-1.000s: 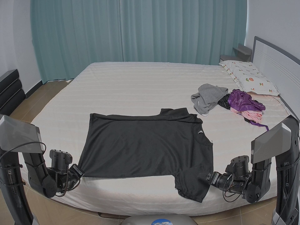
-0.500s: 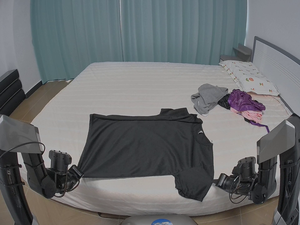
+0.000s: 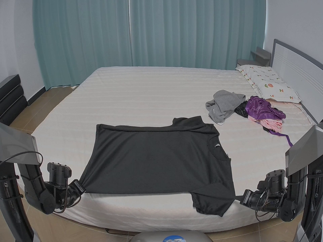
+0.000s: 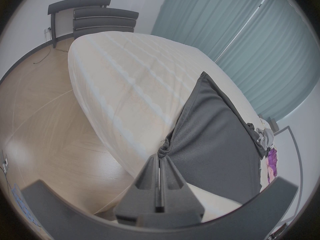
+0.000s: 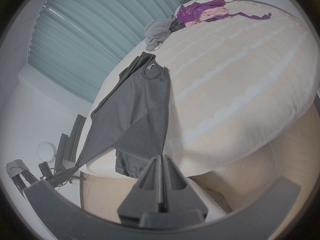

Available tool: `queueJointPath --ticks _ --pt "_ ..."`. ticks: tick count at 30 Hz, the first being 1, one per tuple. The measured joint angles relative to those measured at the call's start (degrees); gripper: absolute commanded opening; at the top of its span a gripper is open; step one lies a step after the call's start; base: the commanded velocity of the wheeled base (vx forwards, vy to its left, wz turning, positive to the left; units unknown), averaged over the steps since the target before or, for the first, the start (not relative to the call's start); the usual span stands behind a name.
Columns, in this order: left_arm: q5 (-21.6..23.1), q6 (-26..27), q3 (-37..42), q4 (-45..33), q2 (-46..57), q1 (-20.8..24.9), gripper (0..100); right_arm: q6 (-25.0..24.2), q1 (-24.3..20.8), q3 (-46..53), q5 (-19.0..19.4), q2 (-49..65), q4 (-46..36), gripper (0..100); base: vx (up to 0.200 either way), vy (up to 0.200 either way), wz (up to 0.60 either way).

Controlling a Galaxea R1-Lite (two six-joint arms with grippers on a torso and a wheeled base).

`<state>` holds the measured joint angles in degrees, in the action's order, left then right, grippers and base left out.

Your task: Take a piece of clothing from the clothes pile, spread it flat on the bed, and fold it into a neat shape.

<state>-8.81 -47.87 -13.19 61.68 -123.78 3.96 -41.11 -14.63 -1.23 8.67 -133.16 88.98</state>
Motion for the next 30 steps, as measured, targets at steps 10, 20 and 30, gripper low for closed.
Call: queueJointPath --ticks 10,20,30 --pt "0.0 10.6 3.7 -0.2 1.8 -2.6 0 5.6 -0.6 0.2 0.6 4.3 -13.7 0 0.000 0.000 0.00" --pt "0.2 11.6 4.9 0.3 0.0 -2.8 0 6.0 -0.7 0.2 0.8 4.0 -4.8 100 0.000 0.000 0.00" --pt "0.5 9.7 4.0 0.4 -0.9 -2.6 0 5.1 0.6 -5.2 1.3 -1.2 -0.1 100 0.000 0.000 0.00"
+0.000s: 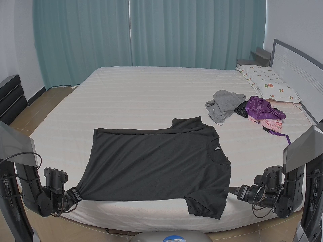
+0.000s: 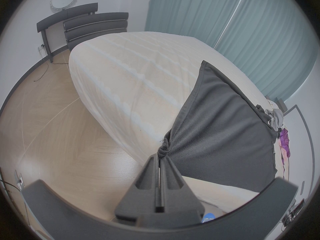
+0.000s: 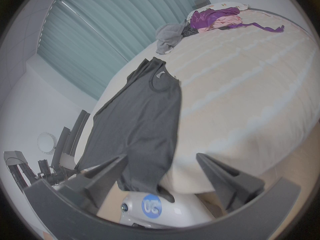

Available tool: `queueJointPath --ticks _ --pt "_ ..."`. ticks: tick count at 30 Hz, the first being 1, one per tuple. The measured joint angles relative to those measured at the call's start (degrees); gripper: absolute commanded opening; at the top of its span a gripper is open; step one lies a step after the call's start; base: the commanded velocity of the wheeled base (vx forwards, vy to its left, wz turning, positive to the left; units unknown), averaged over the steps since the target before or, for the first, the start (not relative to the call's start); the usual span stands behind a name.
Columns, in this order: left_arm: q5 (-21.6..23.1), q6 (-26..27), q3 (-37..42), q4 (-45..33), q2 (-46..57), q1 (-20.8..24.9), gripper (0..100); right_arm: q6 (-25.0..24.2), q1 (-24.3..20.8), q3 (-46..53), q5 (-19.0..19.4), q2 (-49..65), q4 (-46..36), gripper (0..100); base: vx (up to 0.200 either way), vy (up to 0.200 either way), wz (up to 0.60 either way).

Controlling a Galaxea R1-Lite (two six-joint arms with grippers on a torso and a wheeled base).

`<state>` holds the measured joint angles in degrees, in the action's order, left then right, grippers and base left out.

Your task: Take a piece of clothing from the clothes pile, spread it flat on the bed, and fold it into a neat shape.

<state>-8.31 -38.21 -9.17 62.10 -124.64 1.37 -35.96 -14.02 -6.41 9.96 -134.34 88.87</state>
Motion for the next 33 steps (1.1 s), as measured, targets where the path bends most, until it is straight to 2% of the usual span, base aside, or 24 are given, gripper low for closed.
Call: queueJointPath --ticks 8,13,14,23,33 --pt "1.5 -1.0 -0.7 0.0 -0.5 0.0 0 -0.1 0.9 -9.8 0.4 -3.9 -4.3 100 0.000 0.000 0.00" --pt "1.8 -1.1 -0.9 0.0 -0.8 -0.1 0 -0.2 2.1 -16.8 0.2 -5.8 -9.9 100 0.000 0.000 0.00" --pt "1.8 -1.1 -0.9 0.0 -0.9 0.0 0 -0.2 2.4 -18.2 0.2 -6.0 -11.3 0 0.000 0.000 0.00" --pt "1.9 -1.1 -1.2 0.0 -1.1 -0.1 0 -0.2 3.7 -28.6 -0.1 -6.7 -21.0 0 0.000 0.000 0.00" --pt "2.0 -2.4 -1.7 0.0 -1.2 0.0 0 -0.2 5.2 -35.3 -0.3 -6.8 -23.9 0 0.000 0.000 0.00"
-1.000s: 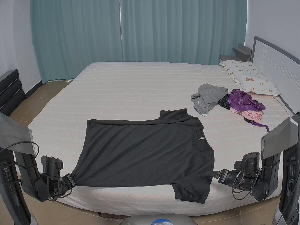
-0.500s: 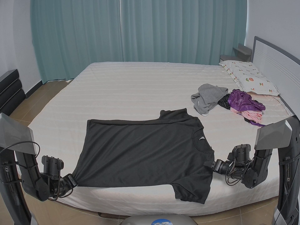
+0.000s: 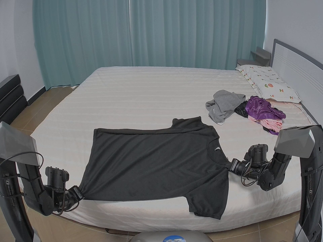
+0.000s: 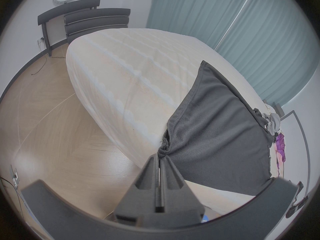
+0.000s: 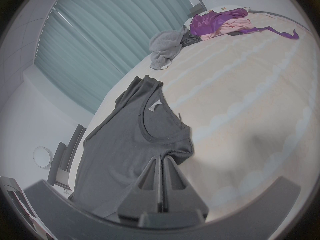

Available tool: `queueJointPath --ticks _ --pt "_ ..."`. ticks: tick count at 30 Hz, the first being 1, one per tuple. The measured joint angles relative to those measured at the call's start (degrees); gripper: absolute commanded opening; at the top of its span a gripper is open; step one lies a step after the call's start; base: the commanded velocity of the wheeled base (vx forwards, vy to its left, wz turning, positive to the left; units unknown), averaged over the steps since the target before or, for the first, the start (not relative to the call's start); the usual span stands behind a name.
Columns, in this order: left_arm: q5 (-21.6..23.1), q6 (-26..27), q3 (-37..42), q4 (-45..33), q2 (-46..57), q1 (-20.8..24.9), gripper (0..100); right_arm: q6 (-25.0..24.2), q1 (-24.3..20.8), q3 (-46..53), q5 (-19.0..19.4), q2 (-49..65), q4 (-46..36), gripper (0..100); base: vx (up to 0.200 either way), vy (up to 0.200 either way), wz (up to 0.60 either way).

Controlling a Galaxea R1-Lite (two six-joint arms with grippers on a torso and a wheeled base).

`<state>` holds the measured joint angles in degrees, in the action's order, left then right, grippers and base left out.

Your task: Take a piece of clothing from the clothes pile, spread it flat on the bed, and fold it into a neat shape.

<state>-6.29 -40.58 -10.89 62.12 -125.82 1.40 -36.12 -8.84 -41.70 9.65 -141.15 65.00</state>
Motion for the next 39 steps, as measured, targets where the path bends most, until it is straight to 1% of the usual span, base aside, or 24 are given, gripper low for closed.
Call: queueJointPath --ticks 4,5,10,17,19,22,26,30,34,37,39 --pt "0.0 -0.2 -0.1 0.0 0.0 0.1 0 0.1 0.0 -1.2 0.4 -0.2 -0.1 0 0.000 0.000 0.00" --pt "0.0 -0.2 -0.1 0.0 0.0 0.1 0 0.1 0.0 -1.5 0.4 -0.2 -0.1 100 0.000 0.000 0.00" --pt "0.0 -0.2 -0.1 0.0 0.0 0.1 0 0.1 -0.1 -2.1 0.3 0.0 -1.4 100 0.000 0.000 0.00" --pt "0.0 -0.3 -0.2 0.0 0.0 0.1 0 0.2 0.4 1.6 0.6 3.5 -1.9 100 0.000 0.000 0.00" --pt "0.0 -0.3 -0.2 0.0 0.0 0.1 0 0.2 0.8 3.6 1.0 4.8 -1.6 100 0.000 0.000 0.00" --pt "0.1 -0.3 -0.3 0.0 0.0 0.1 0 0.5 1.1 7.6 2.9 6.7 -0.9 100 0.000 0.000 0.00" --pt "0.0 -0.3 -0.3 0.0 0.0 0.1 0 1.7 1.1 14.5 6.0 8.5 2.0 100 0.000 0.000 0.00" --pt "0.1 -0.3 -0.2 0.0 0.1 0.1 0 2.9 0.2 20.4 7.3 8.8 7.7 100 0.000 0.000 0.00" --pt "0.1 -0.3 -0.1 0.0 0.2 0.1 0 3.3 -1.8 24.2 7.7 7.4 12.2 100 0.000 0.000 0.00" --pt "0.1 -0.3 0.0 0.0 0.2 0.1 0 3.3 -3.8 25.4 7.6 6.0 13.1 100 0.000 0.000 0.00" --pt "0.1 -0.3 0.0 0.0 0.2 0.1 0 3.2 -4.8 25.6 6.9 5.2 13.2 100 0.000 0.000 0.00"
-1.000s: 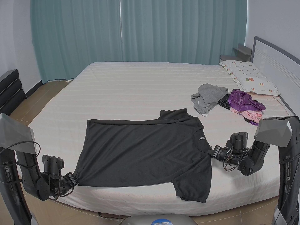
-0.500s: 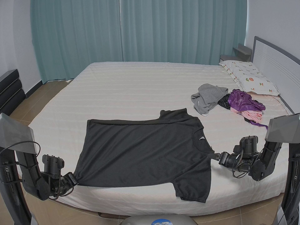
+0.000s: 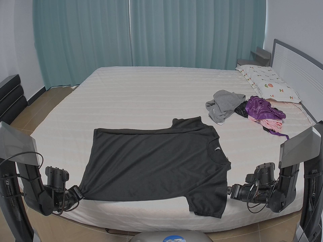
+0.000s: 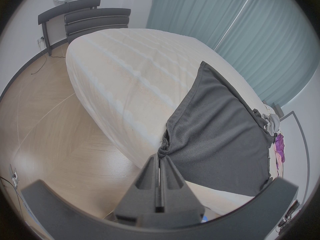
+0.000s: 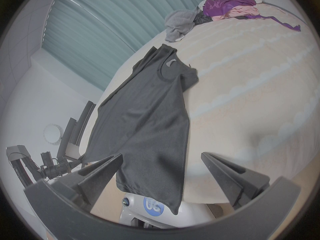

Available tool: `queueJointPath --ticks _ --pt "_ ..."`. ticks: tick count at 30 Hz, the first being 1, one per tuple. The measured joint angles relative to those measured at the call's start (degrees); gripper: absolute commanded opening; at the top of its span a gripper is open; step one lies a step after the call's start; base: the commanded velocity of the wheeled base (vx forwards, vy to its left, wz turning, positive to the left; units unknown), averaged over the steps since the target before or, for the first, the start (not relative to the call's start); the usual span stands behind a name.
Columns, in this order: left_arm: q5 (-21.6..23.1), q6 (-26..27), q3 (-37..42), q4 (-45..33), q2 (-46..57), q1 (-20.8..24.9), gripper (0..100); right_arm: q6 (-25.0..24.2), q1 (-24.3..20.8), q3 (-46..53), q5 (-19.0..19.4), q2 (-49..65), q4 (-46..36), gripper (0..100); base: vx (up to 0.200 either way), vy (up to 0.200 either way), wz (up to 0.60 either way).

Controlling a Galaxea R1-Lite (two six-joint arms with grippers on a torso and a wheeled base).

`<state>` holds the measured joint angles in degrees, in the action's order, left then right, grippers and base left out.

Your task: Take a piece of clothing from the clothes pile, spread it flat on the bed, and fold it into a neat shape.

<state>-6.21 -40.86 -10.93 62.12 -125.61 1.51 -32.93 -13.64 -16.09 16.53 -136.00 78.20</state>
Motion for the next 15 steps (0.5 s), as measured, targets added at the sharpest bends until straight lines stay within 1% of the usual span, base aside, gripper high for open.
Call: queueJointPath --ticks 5,14,15 --pt "0.0 0.0 0.1 0.0 0.0 0.3 0 0.0 -0.9 -0.5 -0.4 -1.3 0.1 100 0.000 0.000 0.00" --pt "0.0 -0.1 0.0 0.0 -0.1 1.0 0 -0.2 -1.3 -4.7 -0.5 -3.1 -0.5 100 0.000 0.000 0.00" --pt "0.0 0.0 0.0 0.0 -0.1 1.2 0 -0.2 -1.3 -5.0 -0.5 -3.3 -0.6 0 0.000 0.000 0.00"
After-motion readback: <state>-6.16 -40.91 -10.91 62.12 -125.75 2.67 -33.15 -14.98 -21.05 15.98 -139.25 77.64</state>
